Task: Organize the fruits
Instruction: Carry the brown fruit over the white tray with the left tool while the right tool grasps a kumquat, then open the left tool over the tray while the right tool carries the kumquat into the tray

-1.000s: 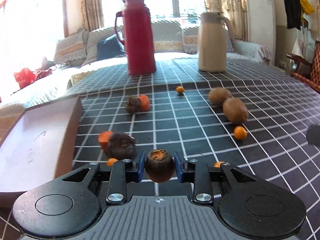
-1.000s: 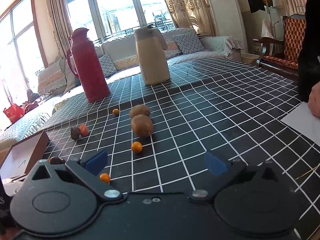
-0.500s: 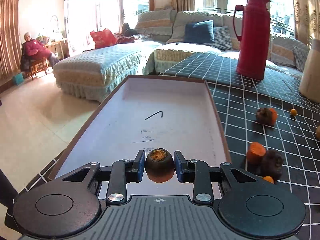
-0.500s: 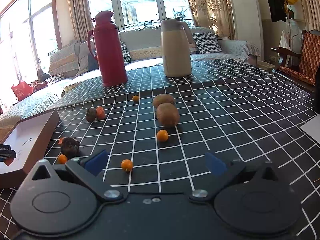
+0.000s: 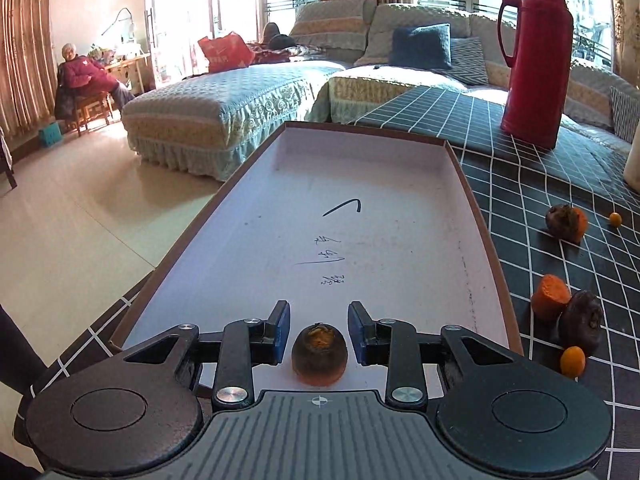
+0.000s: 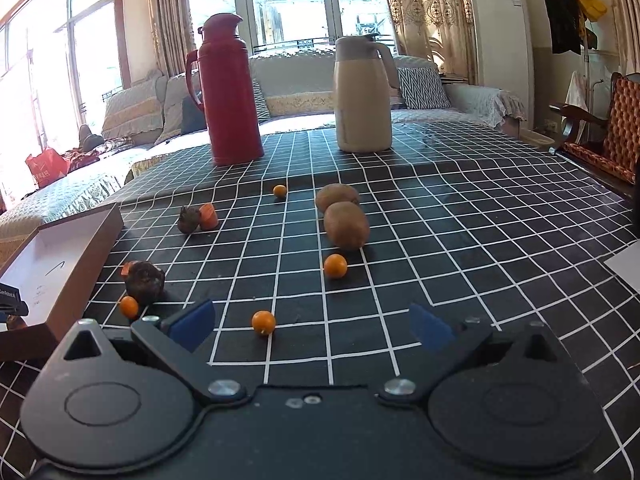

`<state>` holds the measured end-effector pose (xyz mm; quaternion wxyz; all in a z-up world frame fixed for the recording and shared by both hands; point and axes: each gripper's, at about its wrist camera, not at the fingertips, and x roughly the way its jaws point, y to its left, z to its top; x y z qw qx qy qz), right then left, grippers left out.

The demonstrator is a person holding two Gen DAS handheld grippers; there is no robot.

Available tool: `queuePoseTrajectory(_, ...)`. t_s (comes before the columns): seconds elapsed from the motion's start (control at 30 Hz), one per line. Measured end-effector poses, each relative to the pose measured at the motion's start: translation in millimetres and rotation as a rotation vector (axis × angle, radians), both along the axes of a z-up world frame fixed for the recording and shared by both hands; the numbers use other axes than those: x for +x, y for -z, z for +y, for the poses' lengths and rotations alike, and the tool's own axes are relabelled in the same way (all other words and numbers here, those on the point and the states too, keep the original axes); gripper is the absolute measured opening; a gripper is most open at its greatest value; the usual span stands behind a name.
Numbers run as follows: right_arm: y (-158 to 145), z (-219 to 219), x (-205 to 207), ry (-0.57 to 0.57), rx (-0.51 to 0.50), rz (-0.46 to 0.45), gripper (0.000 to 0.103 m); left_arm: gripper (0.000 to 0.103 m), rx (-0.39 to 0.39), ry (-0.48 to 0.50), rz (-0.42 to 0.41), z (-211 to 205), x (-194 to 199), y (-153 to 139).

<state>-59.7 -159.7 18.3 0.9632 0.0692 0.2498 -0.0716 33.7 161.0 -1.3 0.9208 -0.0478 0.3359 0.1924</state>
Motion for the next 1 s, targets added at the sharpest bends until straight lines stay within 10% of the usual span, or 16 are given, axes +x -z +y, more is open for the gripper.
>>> queuePoseTrajectory(0.3, 5, 9, 17, -0.022, -0.059, 0.021, 0.101, 0.037, 0.047, 0.083, -0.086, -12, -40, -20)
queuePoseTrajectory(0.4, 9, 20, 30, -0.077, -0.097, 0.052, 0.082, 0.055, 0.030, 0.109, -0.113, -16, -56, -25)
queuePoseTrajectory(0.6, 22, 30, 58, -0.140, -0.098, 0.137, 0.033, 0.057, 0.061, 0.176, -0.139, -27, -73, -27)
queuePoseTrajectory(1.0, 31, 39, 73, -0.183, -0.113, 0.174, 0.017, 0.058, 0.058, 0.190, -0.148, -23, -77, -26)
